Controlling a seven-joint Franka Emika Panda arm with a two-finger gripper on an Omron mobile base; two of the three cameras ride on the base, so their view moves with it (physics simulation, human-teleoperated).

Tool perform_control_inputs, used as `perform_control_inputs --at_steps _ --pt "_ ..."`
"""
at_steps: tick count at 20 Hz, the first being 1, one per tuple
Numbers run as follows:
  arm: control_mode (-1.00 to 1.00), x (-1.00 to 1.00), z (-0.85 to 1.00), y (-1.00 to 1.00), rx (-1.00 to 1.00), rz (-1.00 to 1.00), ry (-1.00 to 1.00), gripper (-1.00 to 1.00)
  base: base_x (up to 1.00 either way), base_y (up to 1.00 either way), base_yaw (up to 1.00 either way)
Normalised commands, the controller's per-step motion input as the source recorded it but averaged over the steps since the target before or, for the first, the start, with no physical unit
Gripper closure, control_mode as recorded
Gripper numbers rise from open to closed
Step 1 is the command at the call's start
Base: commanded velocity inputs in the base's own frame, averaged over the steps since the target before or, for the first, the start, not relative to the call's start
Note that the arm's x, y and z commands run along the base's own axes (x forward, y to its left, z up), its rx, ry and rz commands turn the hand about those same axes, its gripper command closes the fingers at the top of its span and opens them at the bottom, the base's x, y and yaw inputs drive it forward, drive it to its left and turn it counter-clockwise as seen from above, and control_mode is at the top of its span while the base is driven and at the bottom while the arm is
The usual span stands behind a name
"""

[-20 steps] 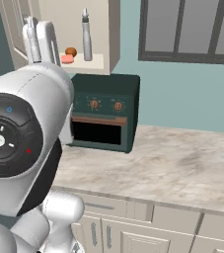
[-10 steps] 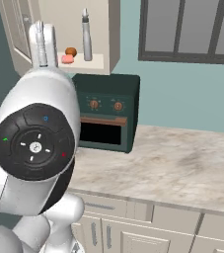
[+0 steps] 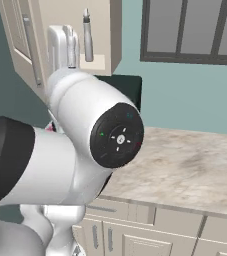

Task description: Pick the spray and bar soap from the cabinet and place them on the counter.

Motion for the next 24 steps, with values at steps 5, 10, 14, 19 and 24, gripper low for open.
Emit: perform_control_inputs --at_steps 5,10,14,19,24 --pt "-1.0 0.33 -0.09 0.0 -0.01 0.08 0.0 -1.0 0.0 0.0 0.0" --pt "-1.0 0.17 -0.08 0.0 0.01 0.0 -0.03 -1.0 0.0 0.0 0.0" --pt "-1.0 0.09 -0.11 0.09 0.0 -0.04 -0.08 -1.0 0.0 0.0 0.0" --pt "-1.0 0.3 -0.14 0.11 0.02 -0.09 -0.02 -1.0 0.0 0.0 0.0" --pt "-1.0 0.48 -0.02 0.0 0.09 0.07 0.0 -1.0 0.0 0.0 0.0"
